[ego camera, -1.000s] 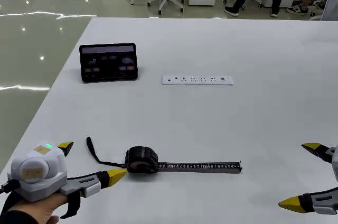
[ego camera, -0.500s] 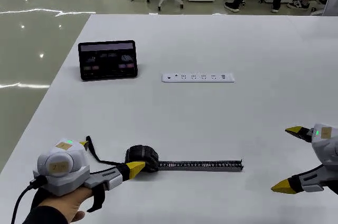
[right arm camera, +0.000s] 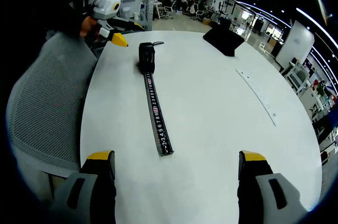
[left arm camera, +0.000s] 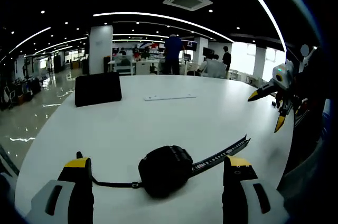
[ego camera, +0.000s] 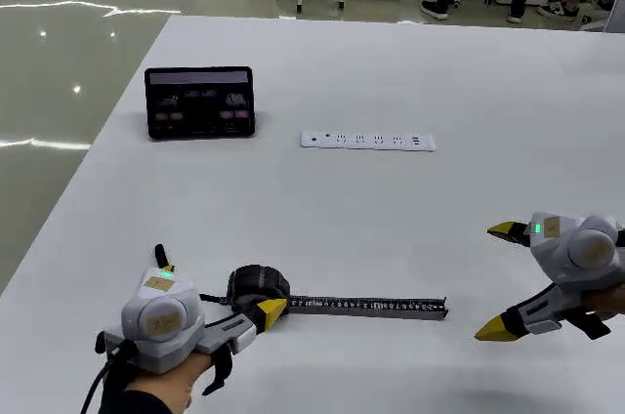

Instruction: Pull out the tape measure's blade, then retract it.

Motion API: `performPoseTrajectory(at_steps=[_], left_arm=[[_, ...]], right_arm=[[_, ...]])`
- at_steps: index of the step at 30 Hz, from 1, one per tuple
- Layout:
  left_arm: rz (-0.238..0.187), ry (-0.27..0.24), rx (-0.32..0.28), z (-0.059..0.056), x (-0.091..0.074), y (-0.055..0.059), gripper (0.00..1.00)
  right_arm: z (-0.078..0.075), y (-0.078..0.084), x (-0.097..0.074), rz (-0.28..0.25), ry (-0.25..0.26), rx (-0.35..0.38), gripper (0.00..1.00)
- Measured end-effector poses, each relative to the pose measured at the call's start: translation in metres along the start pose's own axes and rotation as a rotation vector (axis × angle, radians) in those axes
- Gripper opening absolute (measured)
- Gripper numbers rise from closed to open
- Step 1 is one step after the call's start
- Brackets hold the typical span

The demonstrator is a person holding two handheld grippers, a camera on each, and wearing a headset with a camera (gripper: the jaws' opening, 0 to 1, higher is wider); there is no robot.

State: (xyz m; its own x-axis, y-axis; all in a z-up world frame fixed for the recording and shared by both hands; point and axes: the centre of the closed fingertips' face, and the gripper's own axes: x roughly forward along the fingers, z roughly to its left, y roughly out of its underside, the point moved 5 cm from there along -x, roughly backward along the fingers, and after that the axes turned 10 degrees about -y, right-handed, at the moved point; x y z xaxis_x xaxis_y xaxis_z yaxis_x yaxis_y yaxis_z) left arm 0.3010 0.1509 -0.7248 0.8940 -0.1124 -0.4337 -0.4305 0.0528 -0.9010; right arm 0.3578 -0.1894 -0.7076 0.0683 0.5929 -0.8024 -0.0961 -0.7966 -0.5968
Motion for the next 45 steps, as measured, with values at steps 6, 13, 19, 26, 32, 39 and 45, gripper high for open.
performPoseTrajectory(at_steps=[6,13,19,26,32,39,45], left_arm=[[-0.015,0.009,-0.002,-0.020,0.011,0.005,1.00],[-0.042,-0.032,0.027,-0.023,0.019,0.007,1.00],[-0.041,-0.030,-0.026,-0.017,0.024,0.013,1.00],[-0.027,-0.042,-0.058,-0.012,0.025,0.017,1.00],[-0.024,-0.041,-0.052,-0.012,0.026,0.018,1.00],[-0.017,-0.033,-0.061,-0.013,0.027,0.020,1.00],[-0.020,-0.032,-0.069,-0.013,0.028,0.020,1.00]], right_arm=[[-0.007,-0.001,0.018,0.029,-0.051,-0.009,0.88],[-0.012,0.007,0.033,0.066,-0.114,-0.019,0.74],[-0.014,0.013,0.045,0.108,-0.160,-0.023,0.61],[-0.014,0.024,0.062,0.164,-0.202,-0.044,0.44],[-0.014,0.025,0.072,0.181,-0.215,-0.052,0.33],[-0.012,0.031,0.079,0.200,-0.242,-0.048,0.26],[-0.008,0.035,0.079,0.217,-0.252,-0.049,0.22]])
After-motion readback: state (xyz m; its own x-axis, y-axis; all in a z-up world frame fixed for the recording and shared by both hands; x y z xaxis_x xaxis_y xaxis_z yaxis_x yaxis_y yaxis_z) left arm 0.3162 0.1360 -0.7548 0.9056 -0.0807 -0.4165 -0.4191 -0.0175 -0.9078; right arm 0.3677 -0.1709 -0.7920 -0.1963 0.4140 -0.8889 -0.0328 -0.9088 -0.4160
